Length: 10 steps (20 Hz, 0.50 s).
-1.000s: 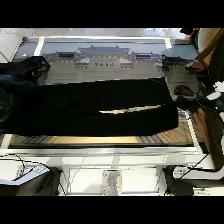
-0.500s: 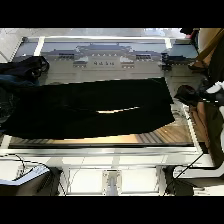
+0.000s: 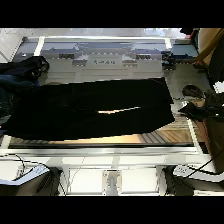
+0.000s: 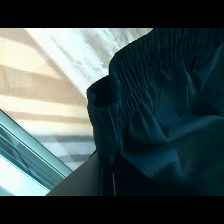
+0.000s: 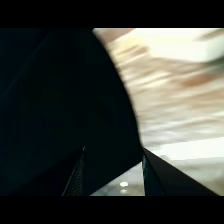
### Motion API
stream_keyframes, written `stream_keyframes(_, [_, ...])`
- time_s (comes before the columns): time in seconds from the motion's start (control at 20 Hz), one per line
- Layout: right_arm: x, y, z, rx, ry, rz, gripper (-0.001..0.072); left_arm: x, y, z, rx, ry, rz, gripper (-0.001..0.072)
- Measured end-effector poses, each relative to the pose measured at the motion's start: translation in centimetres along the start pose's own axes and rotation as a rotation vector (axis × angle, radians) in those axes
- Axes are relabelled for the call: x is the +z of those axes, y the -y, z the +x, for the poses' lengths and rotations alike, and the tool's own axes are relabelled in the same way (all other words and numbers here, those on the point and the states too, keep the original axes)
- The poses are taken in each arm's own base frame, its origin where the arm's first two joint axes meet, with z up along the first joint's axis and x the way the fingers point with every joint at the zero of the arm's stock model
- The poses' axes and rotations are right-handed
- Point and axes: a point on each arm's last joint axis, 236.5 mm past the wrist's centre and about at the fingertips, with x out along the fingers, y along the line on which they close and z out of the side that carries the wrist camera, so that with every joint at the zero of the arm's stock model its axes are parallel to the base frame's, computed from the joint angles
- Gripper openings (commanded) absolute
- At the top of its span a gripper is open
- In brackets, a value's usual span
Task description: Fold the clothes and pants, and hang the long-sleeved shirts on hangers.
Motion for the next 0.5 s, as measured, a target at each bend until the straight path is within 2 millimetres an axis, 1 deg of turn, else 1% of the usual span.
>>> stream_keyframes(0.15, [-1.0,0.1,2.0,0.068,-0.045,0.017,0.039,0.0,0.0,0.0,-0.001,-0.001,0.0,0.0014])
stream_keyframes(0.3, [-2.5,0.6,3.8,0.109,-0.101,0.024,0.0389,-0.1,0.0,0.0,-0.002,-0.003,0.0,0.0014])
stream_keyframes(0.4, [-3.1,0.7,4.5,0.125,-0.12,0.018,0.0389,-0.2,0.1,0.0,-0.004,-0.007,0.0,0.0014])
stream_keyframes(0.5, [-3.3,0.6,4.9,0.139,-0.125,0.016,0.0382,-0.2,0.1,0.0,-0.005,-0.01,0.0,0.0014])
